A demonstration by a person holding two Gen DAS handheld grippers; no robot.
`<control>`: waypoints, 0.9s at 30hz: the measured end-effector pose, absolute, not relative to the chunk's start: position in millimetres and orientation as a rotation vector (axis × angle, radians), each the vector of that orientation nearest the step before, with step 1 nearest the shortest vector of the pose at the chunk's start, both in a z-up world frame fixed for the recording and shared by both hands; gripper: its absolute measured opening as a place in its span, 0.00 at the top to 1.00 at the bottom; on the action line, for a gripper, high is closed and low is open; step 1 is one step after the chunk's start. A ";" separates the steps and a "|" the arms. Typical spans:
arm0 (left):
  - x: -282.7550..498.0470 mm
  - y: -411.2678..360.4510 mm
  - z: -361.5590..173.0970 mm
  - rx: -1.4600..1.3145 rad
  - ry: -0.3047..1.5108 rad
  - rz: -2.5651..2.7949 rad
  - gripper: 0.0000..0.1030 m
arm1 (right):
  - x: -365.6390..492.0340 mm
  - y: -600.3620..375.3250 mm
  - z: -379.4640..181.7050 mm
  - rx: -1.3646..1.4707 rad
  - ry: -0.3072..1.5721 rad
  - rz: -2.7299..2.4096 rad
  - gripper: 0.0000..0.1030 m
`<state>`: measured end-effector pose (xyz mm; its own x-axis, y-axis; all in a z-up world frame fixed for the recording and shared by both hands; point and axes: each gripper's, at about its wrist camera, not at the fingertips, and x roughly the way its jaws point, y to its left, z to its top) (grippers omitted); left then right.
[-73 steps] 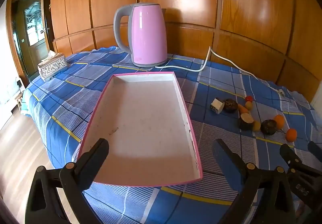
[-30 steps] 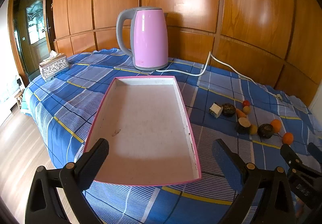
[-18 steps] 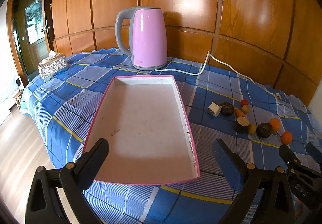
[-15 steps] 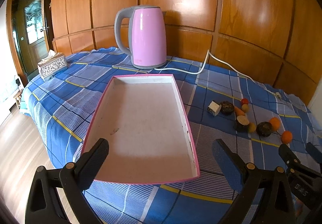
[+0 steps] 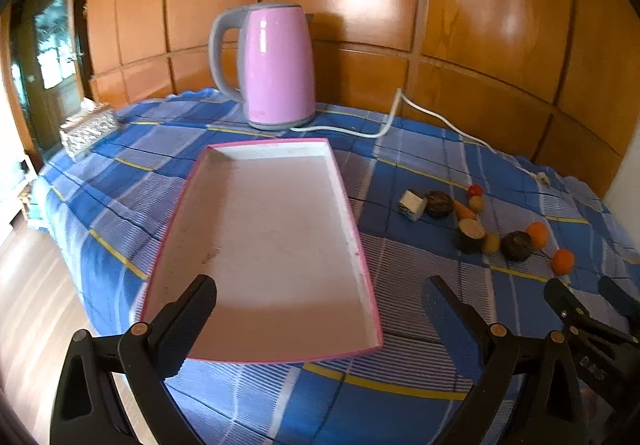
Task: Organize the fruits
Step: 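Reach the left tool to the foil-wrapped cube and grasp it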
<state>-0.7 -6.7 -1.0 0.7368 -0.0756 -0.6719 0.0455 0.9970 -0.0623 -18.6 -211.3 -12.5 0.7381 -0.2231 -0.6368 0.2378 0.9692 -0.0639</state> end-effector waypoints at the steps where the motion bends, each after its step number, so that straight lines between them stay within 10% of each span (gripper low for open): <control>1: -0.3 -6.2 -1.8 -0.057 0.744 -0.098 0.00 | -18.4 -212.2 -12.6 0.025 0.696 -0.252 0.00; 27: 97.7 -59.7 14.4 0.196 0.800 -0.417 0.00 | -27.4 -393.2 -51.9 0.268 0.761 -0.712 0.00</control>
